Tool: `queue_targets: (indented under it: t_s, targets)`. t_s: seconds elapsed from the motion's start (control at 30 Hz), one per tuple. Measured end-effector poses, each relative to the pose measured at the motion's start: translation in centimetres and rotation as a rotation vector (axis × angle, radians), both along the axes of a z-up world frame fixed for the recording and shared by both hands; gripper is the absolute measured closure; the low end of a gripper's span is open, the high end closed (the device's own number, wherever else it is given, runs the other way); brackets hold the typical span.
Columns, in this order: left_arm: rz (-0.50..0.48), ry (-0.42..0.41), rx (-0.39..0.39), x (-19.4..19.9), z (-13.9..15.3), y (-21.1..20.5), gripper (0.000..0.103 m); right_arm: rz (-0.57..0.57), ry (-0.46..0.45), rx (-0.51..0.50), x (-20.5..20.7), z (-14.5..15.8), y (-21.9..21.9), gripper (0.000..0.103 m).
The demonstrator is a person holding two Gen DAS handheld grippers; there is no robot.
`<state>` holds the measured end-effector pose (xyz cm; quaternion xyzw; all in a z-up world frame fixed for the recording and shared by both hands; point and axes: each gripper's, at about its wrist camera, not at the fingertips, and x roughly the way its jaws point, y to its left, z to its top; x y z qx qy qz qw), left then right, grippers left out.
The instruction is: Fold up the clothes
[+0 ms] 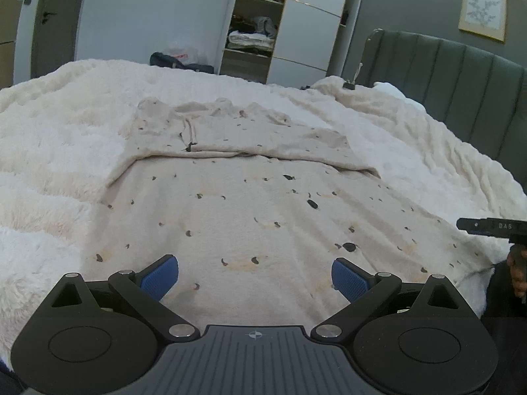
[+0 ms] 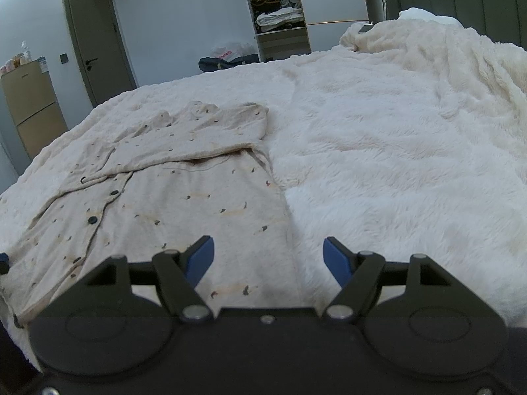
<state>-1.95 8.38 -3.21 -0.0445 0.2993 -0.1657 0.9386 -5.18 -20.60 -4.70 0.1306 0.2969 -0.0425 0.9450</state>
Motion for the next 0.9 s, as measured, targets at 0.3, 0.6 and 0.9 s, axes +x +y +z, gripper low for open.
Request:
queue_targets:
  t_s: [0.3,0.6,0.9]
  targets:
    - [-0.079,-0.199,0.338,-2.1,4.7,0.3,0.005,0.019,-0.011,-0.039,-1.0,1.0,1.0,0.028]
    - [-0.462,-0.176,0.679,-5.2,3.0,-2.0,0.015,0.49,0.049,-0.437,-3.0,3.1,9.7,0.027]
    - [-0.519,-0.142,0.807,-3.8,-1.9,-4.1,0.026,0.703,0.12,-0.83,-2.9,-0.3,15.0,0.032]
